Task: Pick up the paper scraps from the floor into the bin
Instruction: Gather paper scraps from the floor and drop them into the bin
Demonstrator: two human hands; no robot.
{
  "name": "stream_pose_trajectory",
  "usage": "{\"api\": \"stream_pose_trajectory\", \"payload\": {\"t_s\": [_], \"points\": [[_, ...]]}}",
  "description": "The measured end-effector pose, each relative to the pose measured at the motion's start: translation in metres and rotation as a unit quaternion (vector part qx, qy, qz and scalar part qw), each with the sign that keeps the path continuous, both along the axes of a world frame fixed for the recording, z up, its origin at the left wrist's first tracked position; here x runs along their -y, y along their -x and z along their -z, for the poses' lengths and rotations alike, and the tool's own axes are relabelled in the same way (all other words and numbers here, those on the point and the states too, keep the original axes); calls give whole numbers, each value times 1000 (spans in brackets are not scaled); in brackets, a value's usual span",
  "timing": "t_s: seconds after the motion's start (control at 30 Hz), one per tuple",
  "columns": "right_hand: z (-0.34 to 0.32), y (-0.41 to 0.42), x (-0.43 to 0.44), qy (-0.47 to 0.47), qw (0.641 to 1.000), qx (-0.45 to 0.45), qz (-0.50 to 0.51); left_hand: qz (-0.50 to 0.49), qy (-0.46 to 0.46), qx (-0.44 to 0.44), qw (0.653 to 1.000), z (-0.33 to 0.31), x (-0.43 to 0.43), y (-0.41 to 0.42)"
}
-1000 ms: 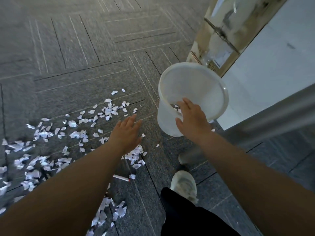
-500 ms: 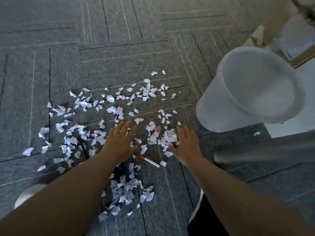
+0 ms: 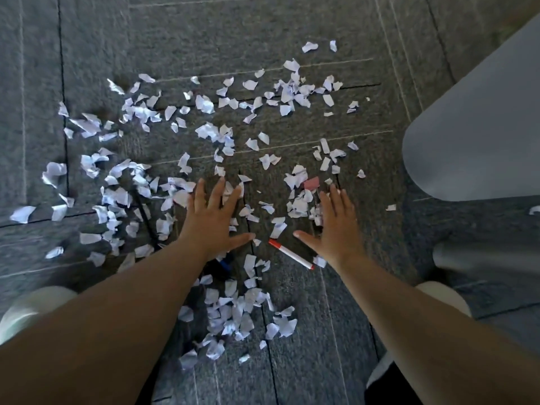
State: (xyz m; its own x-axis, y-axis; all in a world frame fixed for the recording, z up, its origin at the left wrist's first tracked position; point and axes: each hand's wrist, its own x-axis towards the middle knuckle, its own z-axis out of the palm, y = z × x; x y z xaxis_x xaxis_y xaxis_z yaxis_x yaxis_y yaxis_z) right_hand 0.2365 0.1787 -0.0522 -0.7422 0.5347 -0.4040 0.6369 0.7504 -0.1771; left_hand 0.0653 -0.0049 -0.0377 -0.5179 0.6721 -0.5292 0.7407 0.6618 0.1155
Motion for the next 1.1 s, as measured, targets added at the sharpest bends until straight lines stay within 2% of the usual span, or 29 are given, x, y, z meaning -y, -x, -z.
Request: {"api": "stream_pose_trajectory", "payload": {"t_s": [0.17, 0.33, 0.4, 0.63, 0.8, 1.0, 1.1], "points": [[6, -23, 31, 2, 994, -100, 35, 72, -41, 24, 996, 6, 1, -26], [10, -12, 45, 28, 990, -100, -99, 52, -33, -21, 998, 13, 16, -32], [10, 8, 45, 13, 988, -84, -128, 19, -18, -48, 998, 13, 20, -24], [1, 68, 26, -62, 990, 2, -125, -84, -6, -35, 996, 8, 23, 17], [-2, 105, 14, -55, 990, 41, -120, -74, -13, -47, 996, 12, 17, 39], [-1, 122, 36, -14, 976, 20, -214, -71, -58, -11, 996, 11, 23, 38], [-2, 114, 50, 8, 968, 20, -249, -36, -63, -22, 997, 10, 37, 34]]}}
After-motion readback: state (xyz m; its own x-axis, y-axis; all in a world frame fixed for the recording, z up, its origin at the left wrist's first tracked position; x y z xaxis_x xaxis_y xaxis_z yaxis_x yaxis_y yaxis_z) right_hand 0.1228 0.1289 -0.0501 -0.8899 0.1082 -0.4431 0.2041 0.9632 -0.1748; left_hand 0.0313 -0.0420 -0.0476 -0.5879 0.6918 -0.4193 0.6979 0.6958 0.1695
